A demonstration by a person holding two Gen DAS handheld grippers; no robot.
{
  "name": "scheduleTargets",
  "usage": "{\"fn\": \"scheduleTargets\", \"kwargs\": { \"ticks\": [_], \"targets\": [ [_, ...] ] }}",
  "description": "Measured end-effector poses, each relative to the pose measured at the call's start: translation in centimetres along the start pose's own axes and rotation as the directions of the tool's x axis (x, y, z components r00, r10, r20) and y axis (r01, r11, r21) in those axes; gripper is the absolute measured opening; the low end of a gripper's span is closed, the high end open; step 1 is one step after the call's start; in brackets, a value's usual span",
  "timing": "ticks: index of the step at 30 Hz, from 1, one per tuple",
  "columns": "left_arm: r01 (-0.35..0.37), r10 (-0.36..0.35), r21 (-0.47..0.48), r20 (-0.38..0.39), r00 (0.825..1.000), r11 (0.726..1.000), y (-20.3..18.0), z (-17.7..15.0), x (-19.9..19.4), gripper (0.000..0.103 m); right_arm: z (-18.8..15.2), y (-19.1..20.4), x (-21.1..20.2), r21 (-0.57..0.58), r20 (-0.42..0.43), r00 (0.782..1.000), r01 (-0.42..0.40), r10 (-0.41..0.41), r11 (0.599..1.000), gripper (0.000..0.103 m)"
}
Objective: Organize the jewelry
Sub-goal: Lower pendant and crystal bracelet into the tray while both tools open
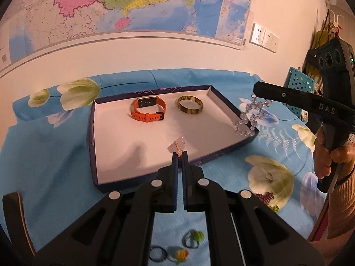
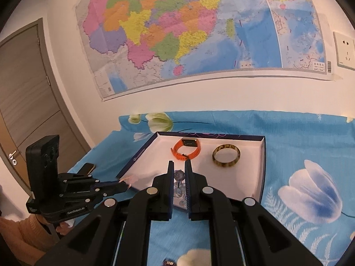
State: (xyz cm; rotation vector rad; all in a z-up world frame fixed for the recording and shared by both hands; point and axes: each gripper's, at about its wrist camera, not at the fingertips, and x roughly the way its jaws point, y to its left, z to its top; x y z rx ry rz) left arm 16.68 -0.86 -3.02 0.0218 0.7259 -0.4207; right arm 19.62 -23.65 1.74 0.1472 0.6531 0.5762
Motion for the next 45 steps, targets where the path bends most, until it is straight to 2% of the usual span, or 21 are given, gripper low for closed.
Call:
{"fn": "scheduleTargets", "kwargs": {
  "ticks": [12, 21, 37, 45],
  "targets": [
    [-0.022, 0.022, -0.026, -0.031, 0.999, 0.999, 1.9, 2.3, 4.1, 0.004, 1.7, -1.1, 5.6, 0.032, -0.044, 0.999, 0.0, 0.002, 1.0, 0.008],
    [-0.032, 0.029, -0.034, -0.086, 0.996, 0.999, 2.7, 2.9, 7.3, 0.004, 1.5, -2.1, 8.9, 0.053, -0.092, 0.996, 0.019, -0.014, 0.998, 0.008],
    [-0.049, 0.041, -0.045, -0.158, 0.987, 0.998, 3.1, 3.4, 10.6, 0.004, 0.2, -4.9, 11.2, 0.073, -0.174, 0.979, 0.118, -0.103, 0.99, 0.008],
    [-0.047, 0.033, -0.075, -0.176, 0.984, 0.996, 3.5, 3.6, 11.6, 0.006, -0.1, -5.6, 10.9, 0.082, -0.176, 0.974, 0.157, -0.141, 0.984, 0.013]
  ]
}}
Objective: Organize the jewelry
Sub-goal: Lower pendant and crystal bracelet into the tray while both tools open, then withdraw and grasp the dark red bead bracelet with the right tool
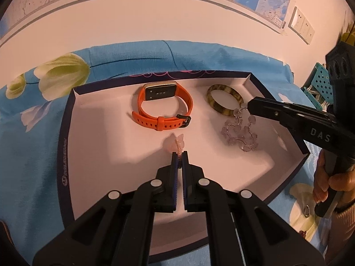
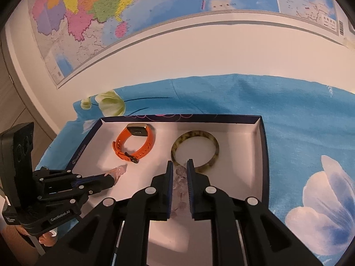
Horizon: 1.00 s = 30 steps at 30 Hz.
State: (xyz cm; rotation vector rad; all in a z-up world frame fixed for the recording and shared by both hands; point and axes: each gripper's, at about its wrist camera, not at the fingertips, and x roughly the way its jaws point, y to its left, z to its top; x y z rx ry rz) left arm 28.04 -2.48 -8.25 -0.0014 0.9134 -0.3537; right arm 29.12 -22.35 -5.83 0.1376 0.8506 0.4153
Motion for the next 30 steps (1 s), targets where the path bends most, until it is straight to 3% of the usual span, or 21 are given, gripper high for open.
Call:
{"fn": "scheduleTargets", "kwargs": {
  "ticks": [2, 4, 12, 20, 30],
  "targets": [
    [-0.013, 0.013, -0.01, 0.002, 1.0, 1.0, 0.1, 0.1, 0.1, 0.009, 0.0, 0.0, -0.4, 0.002, 0.011, 1.0, 0.006, -0.006, 1.0, 0.019],
    [-0.017, 0.017, -0.012, 0.011, 1.0, 1.0, 0.0, 0.2, 0.0, 0.02, -0.1, 0.1, -1.0, 0.003, 0.028, 0.999, 0.023, -0.023, 1.0, 0.028],
    [-0.083, 0.081, 0.008, 0.125, 0.989, 0.997, -0.5, -0.5, -3.9, 0.049, -1.3, 0.8, -6.0, -0.045, 0.109, 0.994, 0.023, -0.018, 0.999, 0.037],
    [-0.123, 0.115, 0.021, 0.234, 0.966, 0.992, -0.4, -3.2, -9.7, 0.055, -5.5, 2.2, -10.2, -0.112, 0.094, 0.995, -0.015, 0.025, 0.994, 0.04],
    [-0.09, 0.077, 0.043, 0.242, 0.967, 0.995, -1.0, -8.4, -12.9, 0.056, -12.9, 4.3, -12.0, -0.207, -0.04, 0.998, -0.056, 0.049, 0.977, 0.035]
  ]
}}
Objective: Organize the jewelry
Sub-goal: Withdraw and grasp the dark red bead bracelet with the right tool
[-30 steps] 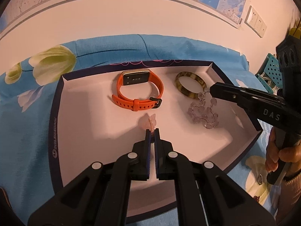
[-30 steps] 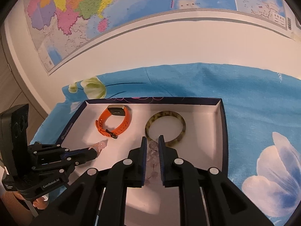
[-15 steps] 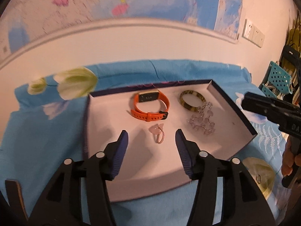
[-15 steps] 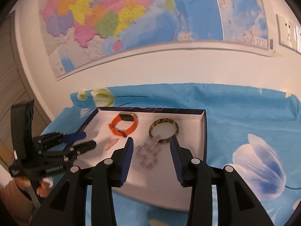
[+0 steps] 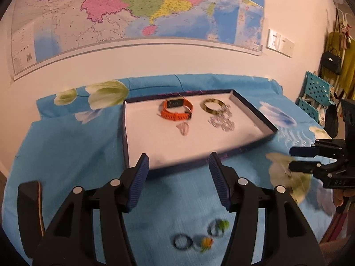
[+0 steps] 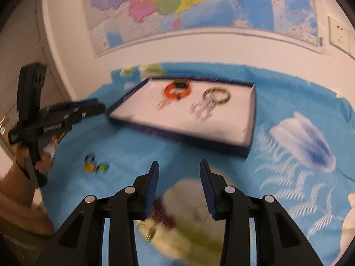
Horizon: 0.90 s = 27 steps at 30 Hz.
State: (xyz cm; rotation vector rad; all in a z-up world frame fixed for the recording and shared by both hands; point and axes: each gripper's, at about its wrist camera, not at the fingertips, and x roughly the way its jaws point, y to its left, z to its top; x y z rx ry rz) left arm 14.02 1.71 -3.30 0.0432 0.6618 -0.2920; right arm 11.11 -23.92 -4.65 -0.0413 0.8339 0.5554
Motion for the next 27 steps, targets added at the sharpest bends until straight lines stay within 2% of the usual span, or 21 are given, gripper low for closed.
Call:
{"fn": "scheduleTargets", "kwargs": {
  "ticks": [6, 13, 21, 27],
  "targets": [
    [0.011, -0.01, 0.009, -0.013, 1.0, 1.0, -1.0, -2.3, -1.4, 0.056, -2.2, 1.6, 0.3, -0.046, -0.064, 0.998, -0.025, 0.022, 0.999, 0.034],
    [0.03, -0.03, 0.006, -0.015, 0.999, 1.0, -1.7, -4.2, -2.8, 0.056, -2.5, 1.5, 1.9, -0.035, -0.105, 0.994, -0.026, 0.022, 0.999, 0.034],
    [0.031, -0.031, 0.001, -0.031, 0.999, 1.0, -1.7, -5.7, -3.5, 0.056, -2.5, 2.0, 2.1, -0.036, -0.102, 0.994, -0.032, 0.028, 0.999, 0.034],
    [0.037, -0.036, 0.001, -0.045, 0.998, 0.999, -1.8, -6.3, -3.6, 0.056, -2.4, 2.5, 1.9, -0.043, -0.092, 0.995, -0.036, 0.032, 0.998, 0.014]
  ]
}}
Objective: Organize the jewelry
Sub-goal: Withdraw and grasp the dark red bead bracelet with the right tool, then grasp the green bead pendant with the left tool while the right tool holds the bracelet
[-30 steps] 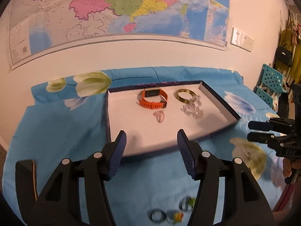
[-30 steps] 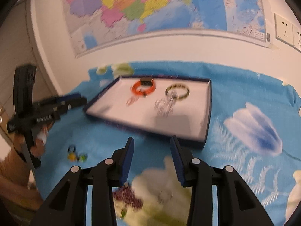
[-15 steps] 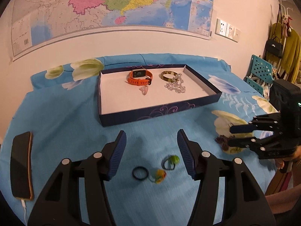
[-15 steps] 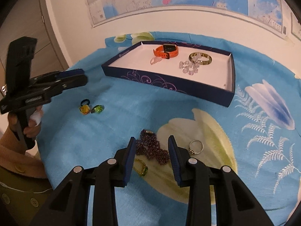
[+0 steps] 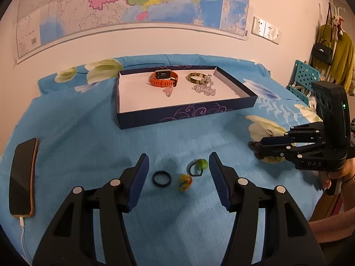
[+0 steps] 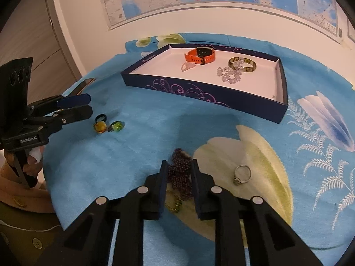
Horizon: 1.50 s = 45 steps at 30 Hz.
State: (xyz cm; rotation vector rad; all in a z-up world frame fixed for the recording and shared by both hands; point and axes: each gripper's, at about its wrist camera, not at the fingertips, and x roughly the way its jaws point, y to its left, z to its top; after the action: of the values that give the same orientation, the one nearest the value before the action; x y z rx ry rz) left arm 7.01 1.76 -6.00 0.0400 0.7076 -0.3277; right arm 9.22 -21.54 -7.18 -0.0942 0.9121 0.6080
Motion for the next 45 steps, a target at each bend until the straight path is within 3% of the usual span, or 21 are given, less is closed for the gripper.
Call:
{"fn": "scheduleTargets", "kwargs": {
  "ticks": [4, 9, 12, 13, 19, 21, 22, 25, 32, 45],
  "targets": [
    [0.002, -0.002, -0.001, 0.001, 1.0, 1.0, -0.1, -0.2, -0.2, 0.056, 0.3, -0.5, -0.4, 0.029, 0.017, 1.0, -0.009, 0.009, 1.0, 0.0],
    [0.005, -0.005, 0.002, 0.001, 1.0, 1.0, -0.1, -0.4, -0.3, 0.056, 0.6, -1.1, -1.5, 0.075, 0.063, 0.997, -0.038, 0.033, 0.996, 0.0],
    [0.01, -0.01, 0.006, 0.0, 1.0, 1.0, -0.2, -0.6, -0.5, 0.056, 0.6, -0.8, -1.4, 0.083, 0.056, 0.997, -0.049, 0.045, 0.995, 0.018],
    [0.01, -0.01, 0.007, 0.0, 1.0, 1.0, -0.2, -0.7, -0.5, 0.056, 0.6, -0.5, -1.3, 0.071, 0.052, 0.998, -0.032, 0.028, 0.997, 0.034],
    [0.005, -0.004, 0.02, -0.007, 1.0, 1.0, -0.5, -1.0, -0.4, 0.056, 0.4, 0.8, 0.7, 0.022, -0.005, 1.0, -0.006, 0.006, 1.0, 0.035],
    [0.007, -0.007, 0.021, -0.009, 1.0, 1.0, -0.5, -1.1, -0.5, 0.056, 0.3, 1.2, 0.7, -0.001, -0.002, 1.0, 0.004, -0.004, 1.0, 0.029],
    [0.008, -0.007, 0.02, -0.011, 1.0, 1.0, -0.5, -1.1, -0.4, 0.056, 0.4, 1.3, 0.6, -0.004, 0.001, 1.0, -0.002, 0.002, 1.0, 0.017],
    [0.012, -0.012, 0.021, -0.016, 1.0, 1.0, -0.5, -1.2, -0.3, 0.056, 0.5, 1.1, 0.3, 0.003, 0.01, 1.0, -0.003, 0.003, 1.0, 0.009],
    [0.021, -0.02, 0.033, -0.027, 0.999, 0.999, -0.8, -1.5, 0.1, 0.055, 0.8, 0.2, -1.0, 0.05, 0.055, 0.998, -0.039, 0.036, 0.998, 0.007],
    [0.054, -0.05, 0.035, -0.088, 0.995, 0.998, -0.9, -2.1, 1.5, 0.044, 1.6, -0.5, -3.3, 0.108, 0.153, 0.986, -0.081, 0.064, 0.991, 0.007]
  ]
}}
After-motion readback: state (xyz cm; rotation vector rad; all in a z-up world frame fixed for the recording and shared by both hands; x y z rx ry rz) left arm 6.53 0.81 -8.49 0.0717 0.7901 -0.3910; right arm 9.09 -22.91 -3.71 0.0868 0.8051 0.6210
